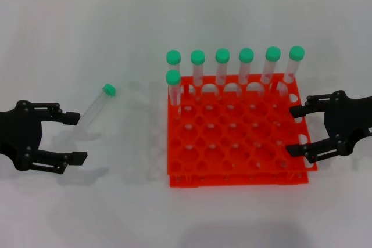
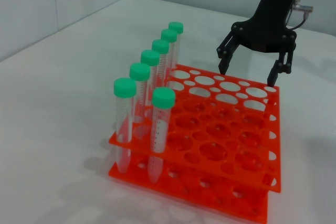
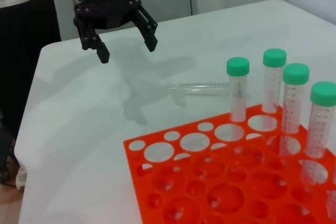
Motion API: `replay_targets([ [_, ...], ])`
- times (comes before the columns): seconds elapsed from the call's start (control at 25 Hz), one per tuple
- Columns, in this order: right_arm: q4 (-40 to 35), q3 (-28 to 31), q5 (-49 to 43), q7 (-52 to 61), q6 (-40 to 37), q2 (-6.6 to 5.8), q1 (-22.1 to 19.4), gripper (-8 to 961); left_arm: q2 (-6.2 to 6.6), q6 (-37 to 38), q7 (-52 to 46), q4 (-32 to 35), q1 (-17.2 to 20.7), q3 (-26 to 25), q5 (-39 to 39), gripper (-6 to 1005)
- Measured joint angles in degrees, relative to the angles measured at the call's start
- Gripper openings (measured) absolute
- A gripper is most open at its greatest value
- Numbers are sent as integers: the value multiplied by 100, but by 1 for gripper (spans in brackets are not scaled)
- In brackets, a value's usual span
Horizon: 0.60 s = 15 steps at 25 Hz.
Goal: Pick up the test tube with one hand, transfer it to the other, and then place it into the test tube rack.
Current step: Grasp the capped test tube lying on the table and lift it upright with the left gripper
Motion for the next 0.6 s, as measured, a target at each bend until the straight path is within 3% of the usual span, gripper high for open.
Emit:
replay_targets([
  [0.6,1,0,-13,-25,19,4,-17,841,5,-79,0,-1,15,1,3,826],
])
